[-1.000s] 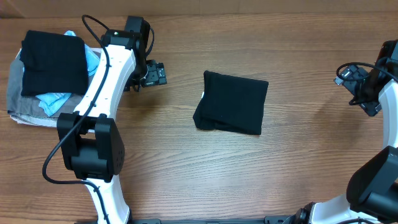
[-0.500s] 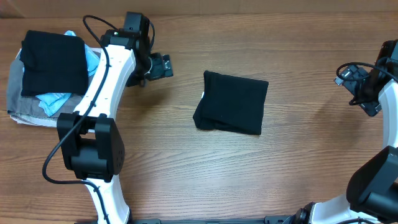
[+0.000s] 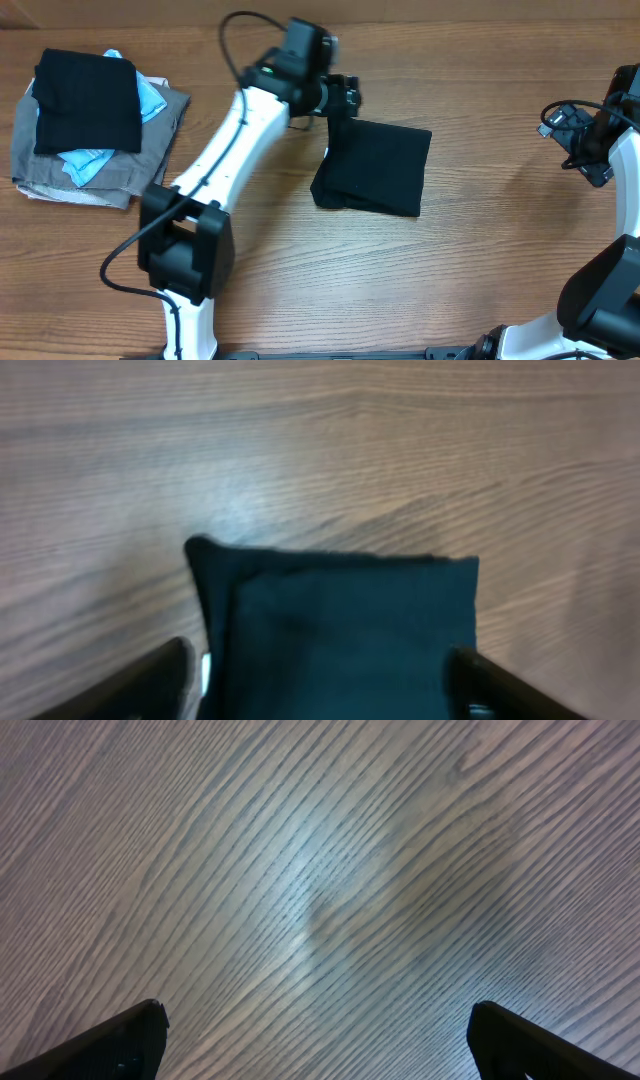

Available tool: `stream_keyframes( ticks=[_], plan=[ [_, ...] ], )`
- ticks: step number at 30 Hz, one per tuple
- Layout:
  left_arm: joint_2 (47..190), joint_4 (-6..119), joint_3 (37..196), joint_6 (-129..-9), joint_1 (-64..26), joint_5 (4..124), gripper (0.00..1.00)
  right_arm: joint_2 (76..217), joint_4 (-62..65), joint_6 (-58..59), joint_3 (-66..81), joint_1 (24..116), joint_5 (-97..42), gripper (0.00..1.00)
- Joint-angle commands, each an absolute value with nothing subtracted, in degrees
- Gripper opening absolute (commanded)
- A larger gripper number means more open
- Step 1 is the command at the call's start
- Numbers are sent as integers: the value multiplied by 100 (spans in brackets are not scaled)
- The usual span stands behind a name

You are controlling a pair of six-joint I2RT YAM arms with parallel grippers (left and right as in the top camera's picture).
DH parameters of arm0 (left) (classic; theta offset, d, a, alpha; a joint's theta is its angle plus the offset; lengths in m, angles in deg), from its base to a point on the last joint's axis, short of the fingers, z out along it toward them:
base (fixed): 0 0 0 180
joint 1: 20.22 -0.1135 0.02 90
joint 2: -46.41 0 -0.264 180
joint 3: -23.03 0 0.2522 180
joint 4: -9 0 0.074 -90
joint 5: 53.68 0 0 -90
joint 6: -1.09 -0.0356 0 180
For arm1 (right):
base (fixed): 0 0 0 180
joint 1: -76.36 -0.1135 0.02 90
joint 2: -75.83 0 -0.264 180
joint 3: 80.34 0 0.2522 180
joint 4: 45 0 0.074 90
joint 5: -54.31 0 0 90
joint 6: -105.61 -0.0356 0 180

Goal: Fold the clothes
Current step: 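Move the left gripper from the stack toward the folded black bundle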

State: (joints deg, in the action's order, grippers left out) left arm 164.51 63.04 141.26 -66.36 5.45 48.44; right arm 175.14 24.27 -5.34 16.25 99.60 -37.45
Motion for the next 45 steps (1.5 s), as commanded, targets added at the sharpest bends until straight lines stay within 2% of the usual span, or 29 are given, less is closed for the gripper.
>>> stream_keyframes(
  ticks=[1,3,7,15,23,26,35,41,43,45],
  plan=[
    [16674,5963,14106,-6599,938,3467,63,17485,2418,-523,1631,9965,-3800,100],
    [16814,5619,14106,-6697,1135,3292,48,17485,2418,-523,1631,9965,-3800,100],
    [17162,4924,14104,-6920,1369,2846,24,17485,2416,-523,1631,9965,-3800,100],
    [18031,4175,14106,-6896,1325,2717,15,17485,2418,-523,1631,9965,-3800,100],
    [18359,4494,14104,-6898,1279,2737,18,17485,2418,-523,1631,9965,-3800,100],
    [18353,4852,14117,-6898,1282,2839,13,17485,2418,-523,1631,9965,-3800,100],
    [18165,5949,14439,-6901,1266,3119,9,17485,2418,-523,1631,9965,-3800,100],
    [17601,5993,15081,-6968,1192,2715,23,17485,2418,-523,1631,9965,-3800,100],
    [17395,6137,15337,-6968,1163,2597,36,17485,2418,-523,1631,9965,-3800,100],
    [17186,6391,15580,-6964,1126,2579,40,17485,2416,-523,1631,9965,-3800,100]
  ],
)
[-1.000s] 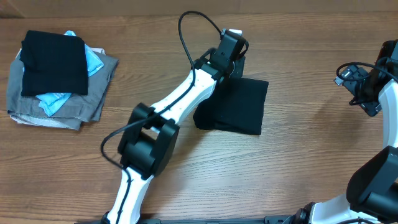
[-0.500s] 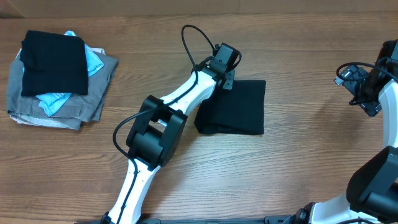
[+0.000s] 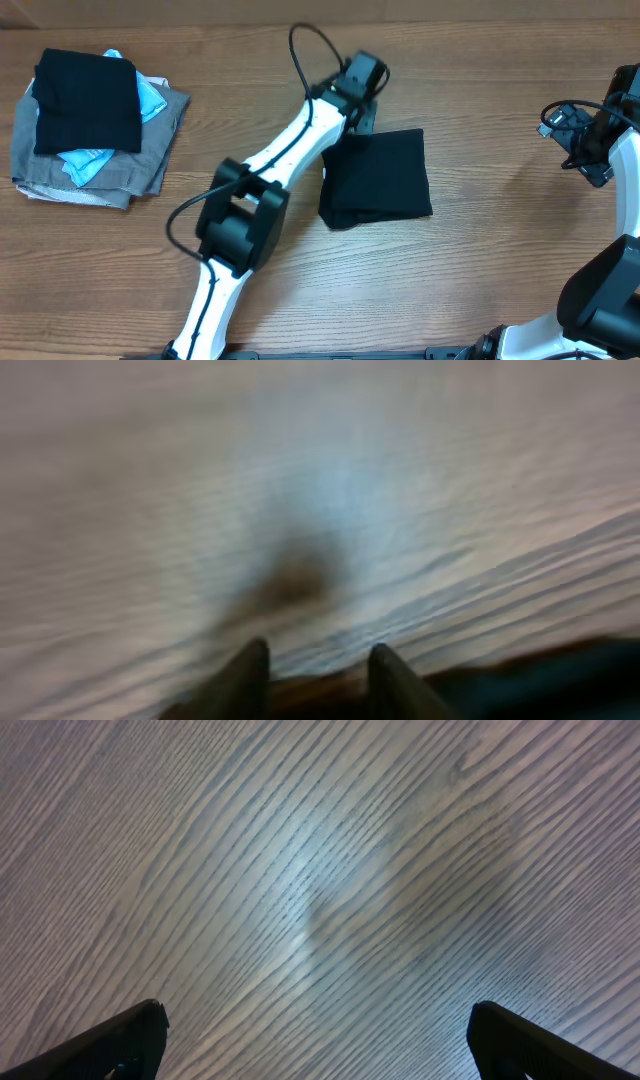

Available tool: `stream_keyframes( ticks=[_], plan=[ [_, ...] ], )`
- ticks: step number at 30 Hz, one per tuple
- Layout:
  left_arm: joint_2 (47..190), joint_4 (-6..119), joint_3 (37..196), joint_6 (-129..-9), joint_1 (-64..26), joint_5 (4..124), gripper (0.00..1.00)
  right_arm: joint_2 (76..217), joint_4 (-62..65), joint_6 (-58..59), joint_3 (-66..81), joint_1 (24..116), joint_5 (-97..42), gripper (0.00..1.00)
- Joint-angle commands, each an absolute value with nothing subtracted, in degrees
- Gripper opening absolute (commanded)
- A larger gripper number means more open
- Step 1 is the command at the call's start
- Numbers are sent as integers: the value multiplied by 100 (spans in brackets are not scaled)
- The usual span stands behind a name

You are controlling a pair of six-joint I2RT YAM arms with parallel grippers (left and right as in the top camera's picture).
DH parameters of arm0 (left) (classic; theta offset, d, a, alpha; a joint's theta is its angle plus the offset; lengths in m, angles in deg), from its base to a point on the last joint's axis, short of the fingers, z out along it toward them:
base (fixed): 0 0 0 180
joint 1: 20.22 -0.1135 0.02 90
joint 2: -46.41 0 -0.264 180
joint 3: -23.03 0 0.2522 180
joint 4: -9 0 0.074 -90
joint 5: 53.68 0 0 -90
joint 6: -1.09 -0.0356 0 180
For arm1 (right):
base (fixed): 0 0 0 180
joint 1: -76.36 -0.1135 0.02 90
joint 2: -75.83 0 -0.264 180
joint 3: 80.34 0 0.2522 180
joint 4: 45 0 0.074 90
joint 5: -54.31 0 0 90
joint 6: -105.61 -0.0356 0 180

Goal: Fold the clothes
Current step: 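Move the left gripper from the stack toward the folded black bundle, then grasp the folded black bundle's left edge with the left gripper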

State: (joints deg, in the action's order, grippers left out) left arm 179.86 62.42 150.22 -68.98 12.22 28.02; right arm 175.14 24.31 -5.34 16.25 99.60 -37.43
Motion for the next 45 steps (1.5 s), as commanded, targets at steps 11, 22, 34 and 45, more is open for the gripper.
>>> stream_keyframes(
  ticks=[11,22,34,45],
  plan=[
    [17079,8498,15765,-6896,1091,3169,79,17485,2418,-523,1631,9965,-3800,100],
    [17889,9149,15763,-6918,1080,3921,100,17485,2418,-523,1631,9965,-3800,100],
    [18480,9119,15761,-6920,1065,3624,100,17485,2418,-523,1631,9965,-3800,100],
    [18584,9020,15741,-6962,951,3611,100,17485,2418,-523,1631,9965,-3800,100]
  ],
)
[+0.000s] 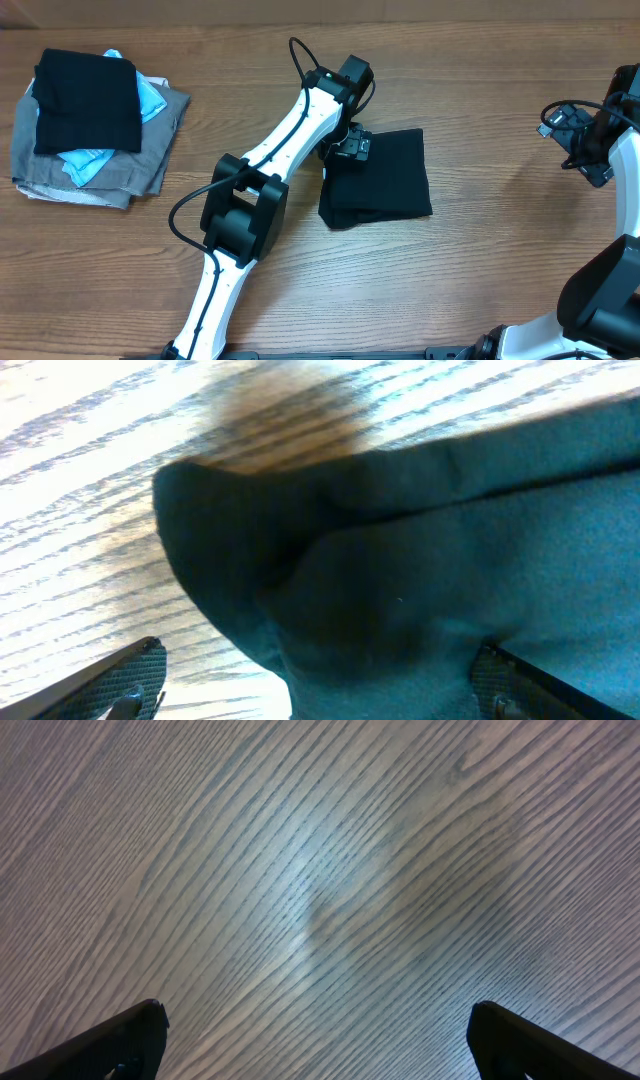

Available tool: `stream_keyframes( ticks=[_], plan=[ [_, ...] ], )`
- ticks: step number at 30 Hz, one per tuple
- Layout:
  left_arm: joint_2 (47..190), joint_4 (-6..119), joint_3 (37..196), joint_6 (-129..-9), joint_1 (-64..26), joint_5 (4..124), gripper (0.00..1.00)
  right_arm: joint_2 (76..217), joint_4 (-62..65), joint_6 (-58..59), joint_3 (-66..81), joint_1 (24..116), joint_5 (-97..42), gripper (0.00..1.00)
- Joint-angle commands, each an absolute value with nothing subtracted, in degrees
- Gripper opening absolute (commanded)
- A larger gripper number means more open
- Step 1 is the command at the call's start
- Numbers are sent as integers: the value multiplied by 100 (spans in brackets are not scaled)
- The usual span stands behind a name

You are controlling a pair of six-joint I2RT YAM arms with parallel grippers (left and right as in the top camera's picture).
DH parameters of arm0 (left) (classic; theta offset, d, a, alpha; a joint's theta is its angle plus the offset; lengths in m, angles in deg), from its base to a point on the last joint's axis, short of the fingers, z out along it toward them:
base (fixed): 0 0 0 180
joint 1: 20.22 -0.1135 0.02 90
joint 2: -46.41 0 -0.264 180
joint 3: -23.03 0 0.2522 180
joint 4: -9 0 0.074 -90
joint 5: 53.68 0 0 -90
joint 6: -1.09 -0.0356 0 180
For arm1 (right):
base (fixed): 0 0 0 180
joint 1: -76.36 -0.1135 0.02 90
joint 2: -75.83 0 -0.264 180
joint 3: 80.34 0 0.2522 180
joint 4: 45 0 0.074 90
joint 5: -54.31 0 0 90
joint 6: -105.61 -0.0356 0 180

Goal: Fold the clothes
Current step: 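Grasp the folded black bundle's left edge with the left gripper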

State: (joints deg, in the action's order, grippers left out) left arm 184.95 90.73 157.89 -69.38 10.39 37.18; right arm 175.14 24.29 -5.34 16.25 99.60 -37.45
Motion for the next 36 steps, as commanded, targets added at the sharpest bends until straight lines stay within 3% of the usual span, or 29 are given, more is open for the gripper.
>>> stream_keyframes(
  ticks=[1,19,25,31,36],
  plan=[
    [18584,8966,15713,-6964,945,3611,100,17485,2418,-523,1631,9965,-3800,100],
    [18593,7947,14823,-6955,936,3489,98,17485,2418,-523,1631,9965,-3800,100],
    [18593,7731,14441,-6918,943,3635,76,17485,2418,-523,1631,9965,-3800,100],
    [18593,7667,14375,-6918,943,3637,68,17485,2418,-523,1631,9965,-3800,100],
    [18593,7670,14375,-6918,943,3637,52,17485,2418,-523,1631,9965,-3800,100]
  ],
)
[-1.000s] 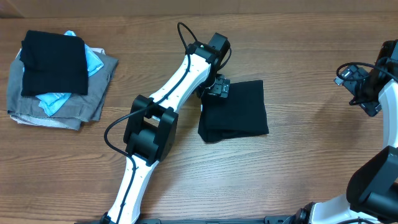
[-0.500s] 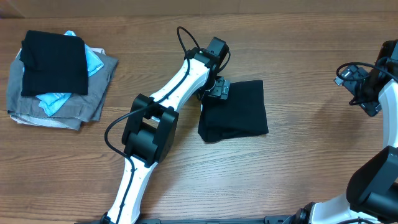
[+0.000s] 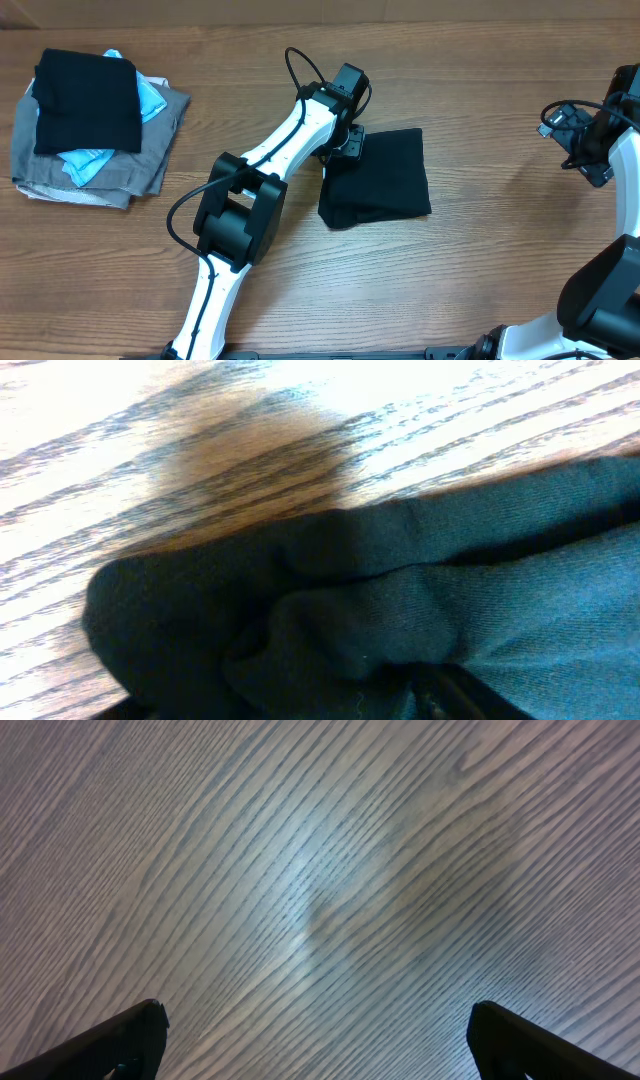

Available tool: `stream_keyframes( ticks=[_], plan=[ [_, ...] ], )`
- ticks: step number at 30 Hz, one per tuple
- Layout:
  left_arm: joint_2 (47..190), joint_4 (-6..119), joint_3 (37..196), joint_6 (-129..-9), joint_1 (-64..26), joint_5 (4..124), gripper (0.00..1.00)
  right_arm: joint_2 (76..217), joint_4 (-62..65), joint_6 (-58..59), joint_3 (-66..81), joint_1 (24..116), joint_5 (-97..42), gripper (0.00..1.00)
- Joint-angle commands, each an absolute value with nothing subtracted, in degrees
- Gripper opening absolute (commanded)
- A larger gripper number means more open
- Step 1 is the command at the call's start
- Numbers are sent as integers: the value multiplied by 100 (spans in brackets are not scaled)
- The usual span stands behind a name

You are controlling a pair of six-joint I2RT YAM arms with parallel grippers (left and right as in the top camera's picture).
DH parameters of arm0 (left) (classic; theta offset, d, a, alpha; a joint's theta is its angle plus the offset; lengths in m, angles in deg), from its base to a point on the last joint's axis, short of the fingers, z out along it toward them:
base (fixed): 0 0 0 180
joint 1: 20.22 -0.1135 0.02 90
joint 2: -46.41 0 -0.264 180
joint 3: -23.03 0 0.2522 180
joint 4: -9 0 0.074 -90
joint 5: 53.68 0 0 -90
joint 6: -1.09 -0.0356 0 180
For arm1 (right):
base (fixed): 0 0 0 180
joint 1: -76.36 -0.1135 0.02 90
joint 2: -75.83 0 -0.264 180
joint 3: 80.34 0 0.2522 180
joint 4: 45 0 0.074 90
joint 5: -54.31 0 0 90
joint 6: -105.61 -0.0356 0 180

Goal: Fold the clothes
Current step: 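Grasp the folded black bundle's left edge with the left gripper, then carry the black bundle leftward with the left gripper onto the stack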

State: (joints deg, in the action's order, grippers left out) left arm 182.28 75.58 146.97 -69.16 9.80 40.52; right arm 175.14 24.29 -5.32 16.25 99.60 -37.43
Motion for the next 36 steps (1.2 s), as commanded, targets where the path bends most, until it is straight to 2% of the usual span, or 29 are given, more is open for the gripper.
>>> stream_keyframes(
  ticks=[1,5,6,7,9,10,24,32,36],
  plan=[
    [18593,7670,14375,-6918,943,3637,49,17485,2418,-525,1631,9965,-3800,100],
    [18593,7672,14375,-6916,943,3637,45,17485,2416,-523,1631,9965,-3800,100],
    [18593,7672,14375,-6916,945,3637,40,17485,2418,-523,1631,9965,-3800,100],
    [18593,7670,14375,-6916,945,3637,32,17485,2418,-523,1631,9965,-3800,100],
    [18593,7670,14375,-6916,943,3635,9,17485,2416,-523,1631,9965,-3800,100],
    [18593,7665,14377,-6916,943,3635,4,17485,2418,-525,1631,9965,-3800,100],
    [17833,8404,15024,-6798,930,3051,4,17485,2416,-525,1631,9965,-3800,100],
    [17002,8725,15024,-6385,910,1926,4,17485,2418,-523,1631,9965,-3800,100],
    [16775,8874,15024,-6350,809,1768,4,17485,2418,-523,1631,9965,-3800,100]
  ],
)
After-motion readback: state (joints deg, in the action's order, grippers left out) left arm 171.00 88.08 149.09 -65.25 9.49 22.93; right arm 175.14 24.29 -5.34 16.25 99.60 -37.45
